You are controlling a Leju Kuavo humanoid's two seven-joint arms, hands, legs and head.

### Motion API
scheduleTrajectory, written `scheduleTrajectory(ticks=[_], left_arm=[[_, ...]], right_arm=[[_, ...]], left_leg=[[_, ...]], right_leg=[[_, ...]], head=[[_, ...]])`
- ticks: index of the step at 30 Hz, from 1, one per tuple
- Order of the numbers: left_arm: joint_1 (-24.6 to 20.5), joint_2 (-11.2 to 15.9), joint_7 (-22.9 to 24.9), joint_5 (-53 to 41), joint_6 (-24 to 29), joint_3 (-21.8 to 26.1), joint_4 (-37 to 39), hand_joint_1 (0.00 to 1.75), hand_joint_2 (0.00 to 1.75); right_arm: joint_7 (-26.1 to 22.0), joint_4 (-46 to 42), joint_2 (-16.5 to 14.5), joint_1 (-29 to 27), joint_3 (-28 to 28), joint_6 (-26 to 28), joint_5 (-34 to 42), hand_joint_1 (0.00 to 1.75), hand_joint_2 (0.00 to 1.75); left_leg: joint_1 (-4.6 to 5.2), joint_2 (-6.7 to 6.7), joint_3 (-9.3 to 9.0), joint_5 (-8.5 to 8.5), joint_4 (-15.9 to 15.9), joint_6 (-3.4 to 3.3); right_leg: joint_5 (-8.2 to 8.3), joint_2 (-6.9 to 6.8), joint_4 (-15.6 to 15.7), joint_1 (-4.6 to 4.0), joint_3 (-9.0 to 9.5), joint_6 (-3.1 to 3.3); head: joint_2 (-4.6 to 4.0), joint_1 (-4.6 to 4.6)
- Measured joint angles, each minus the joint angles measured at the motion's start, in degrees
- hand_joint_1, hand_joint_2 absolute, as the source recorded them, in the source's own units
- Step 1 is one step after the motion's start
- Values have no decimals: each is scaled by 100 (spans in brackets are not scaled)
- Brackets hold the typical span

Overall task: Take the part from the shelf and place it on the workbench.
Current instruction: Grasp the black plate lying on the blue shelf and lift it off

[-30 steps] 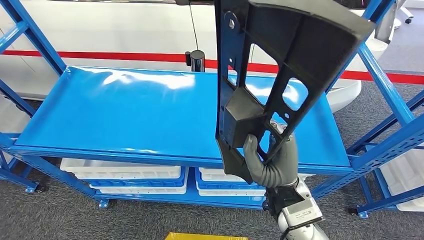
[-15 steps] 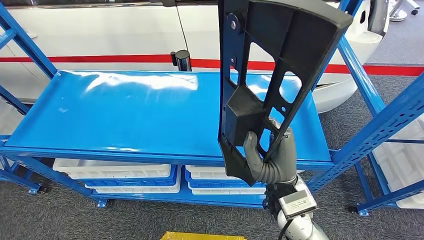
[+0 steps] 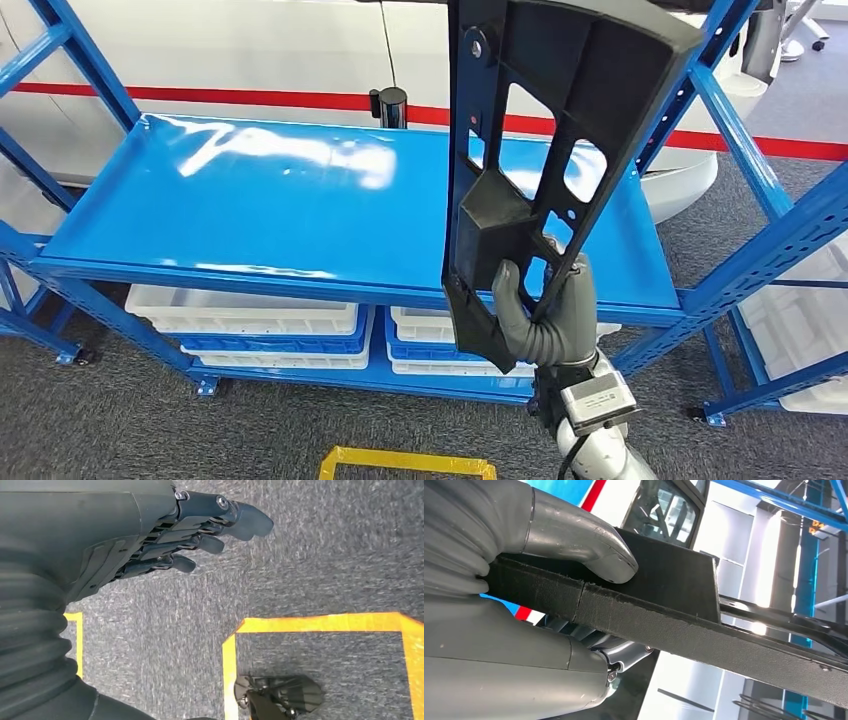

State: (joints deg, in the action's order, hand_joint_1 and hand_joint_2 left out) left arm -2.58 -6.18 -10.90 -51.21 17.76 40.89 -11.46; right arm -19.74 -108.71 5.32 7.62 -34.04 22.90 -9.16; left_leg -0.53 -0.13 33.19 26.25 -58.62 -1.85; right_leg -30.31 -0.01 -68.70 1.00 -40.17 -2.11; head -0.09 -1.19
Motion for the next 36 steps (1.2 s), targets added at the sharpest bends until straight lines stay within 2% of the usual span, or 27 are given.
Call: scheduleTrajectory(ticks=[2,3,4,5,6,8,9,11,13,14,15,17,18,19,20,22,23,24,26,28,29,31,32,33,34,35,36], left_arm=[[0,-5,-3,0,-2,0,0,0,175],[2,-9,-3,0,-2,1,1,0,175],[4,-14,-3,0,-3,1,1,0,175],[5,-19,-3,0,-3,1,1,0,175],[4,-23,-3,0,-4,1,1,0,175],[3,-27,-4,0,-8,1,1,0,175],[2,-28,-5,0,-11,2,1,0,175],[3,-29,-5,-10,-13,4,1,0,175],[7,-28,4,-26,-10,7,1,0,175],[11,-27,13,-32,-9,8,1,0,175],[15,-26,21,-38,-8,9,1,0,175],[18,-28,32,-58,-6,10,1,0,175],[18,-29,35,-69,-4,12,1,0,175],[18,-29,38,-78,-3,14,1,0,175],[18,-29,40,-84,-1,15,1,0,175],[12,-29,45,-85,3,15,1,0,175],[8,-33,45,-85,5,15,1,0,175],[3,-37,44,-85,7,16,1,0,175],[-1,-45,44,-86,8,16,1,0,175],[-3,-50,45,-87,8,17,1,0,175],[-7,-51,45,-87,12,17,0,0,175],[-15,-50,45,-86,19,17,-3,0,175],[-17,-48,45,-86,20,17,-4,0,175],[-15,-49,45,-87,17,17,-4,0,175],[-13,-51,45,-86,15,17,-4,0,175],[-11,-55,45,-86,13,17,-4,0,175],[-10,-57,45,-86,12,17,-4,0,175]], right_arm=[[0,5,2,-10,5,1,1,175,175],[0,8,2,-18,5,1,2,175,175],[0,9,3,-25,5,2,2,175,175],[1,10,4,-31,5,2,2,175,175],[1,10,4,-33,5,2,2,175,175],[5,10,1,-31,5,1,6,175,175],[8,10,-1,-30,9,1,14,175,175],[24,10,-3,-33,21,-3,63,175,175],[48,10,-15,-31,38,-25,163,175,175],[61,10,-29,-33,48,-38,217,175,175],[68,10,-47,-41,64,-38,264,175,175],[78,11,-79,-75,106,13,299,175,175],[84,11,-90,-99,130,50,293,175,175],[88,12,-99,-122,153,82,284,175,175],[92,13,-110,-142,174,104,275,175,175],[94,12,-129,-161,206,124,269,175,175],[94,11,-137,-161,217,128,268,175,175],[94,11,-145,-163,227,131,267,175,175],[94,10,-158,-166,243,134,261,175,175],[94,10,-164,-175,255,135,257,175,175],[94,10,-165,-180,261,136,256,175,175],[94,10,-165,-188,274,137,256,175,175],[94,10,-165,-191,279,137,256,175,175],[94,10,-165,-193,284,137,256,175,175],[94,10,-165,-196,289,137,257,175,175],[94,10,-165,-197,291,137,257,175,175],[94,10,-166,-197,291,137,257,175,175]], left_leg=[[10,2,98,-67,-3,-4],[15,3,140,-98,-5,-3],[20,3,185,-132,-6,0],[24,1,231,-172,-7,6],[26,-3,270,-210,-8,19],[31,-10,318,-280,-3,62],[32,-11,327,-314,-1,95],[28,-12,328,-388,20,171],[11,-12,360,-363,-8,238],[2,-10,409,-212,-122,265],[-10,-9,490,33,-359,287],[-23,-7,687,581,-1089,331],[-29,-7,742,718,-1413,352],[-36,-6,719,728,-1575,367],[-48,-6,588,635,-1522,378],[-81,-8,49,388,-828,397],[-81,-20,-206,332,-446,394],[-74,-29,-366,323,-177,384],[-27,-44,-398,328,-37,320],[-14,-23,-295,244,-22,194],[-12,-11,-233,185,-11,116],[-4,2,-84,61,-3,10],[6,3,7,-3,-6,-13],[17,6,97,-68,-8,-20],[27,10,186,-134,-11,-21],[35,13,269,-199,-13,-18],[40,15,344,-260,-14,-11]], right_leg=[[-246,0,-550,-4,-145,4],[-266,0,-626,-4,-120,-20],[-226,0,-525,-4,3,-57],[-145,0,-275,-5,213,-99],[-43,-1,147,-8,516,-128],[72,1,924,-35,1030,-111],[93,2,1128,-57,1154,-84],[147,6,1169,-94,1139,-19],[217,-4,1198,-44,1076,72],[267,-10,1211,-18,1053,129],[321,-16,1219,4,1020,174],[415,-20,1210,-9,922,219],[456,-21,1205,-13,864,212],[492,-23,1197,-15,810,200],[525,-23,1184,-12,761,180],[565,-22,1134,-1,680,133],[584,-22,1098,-8,640,103],[606,-23,1068,-18,608,68],[670,-24,1049,-28,556,-26],[666,-19,1014,-14,484,-99],[559,-14,907,-8,406,-96],[129,-5,374,-7,177,-25],[-98,-5,-11,-6,61,-1],[-248,-5,-359,-5,-13,-5],[-295,-5,-574,-6,-17,-37],[-241,-5,-598,-9,75,-84],[-121,-5,-401,-16,274,-129]], head=[[0,0],[0,0],[0,-2],[0,-2],[0,-2],[0,6],[0,4],[0,8],[0,9],[0,14],[0,24],[0,41],[0,46],[0,46],[0,49],[0,51],[0,52],[0,51],[0,53],[1,57],[1,52],[1,44],[0,38],[0,39],[0,39],[0,40],[0,41]])
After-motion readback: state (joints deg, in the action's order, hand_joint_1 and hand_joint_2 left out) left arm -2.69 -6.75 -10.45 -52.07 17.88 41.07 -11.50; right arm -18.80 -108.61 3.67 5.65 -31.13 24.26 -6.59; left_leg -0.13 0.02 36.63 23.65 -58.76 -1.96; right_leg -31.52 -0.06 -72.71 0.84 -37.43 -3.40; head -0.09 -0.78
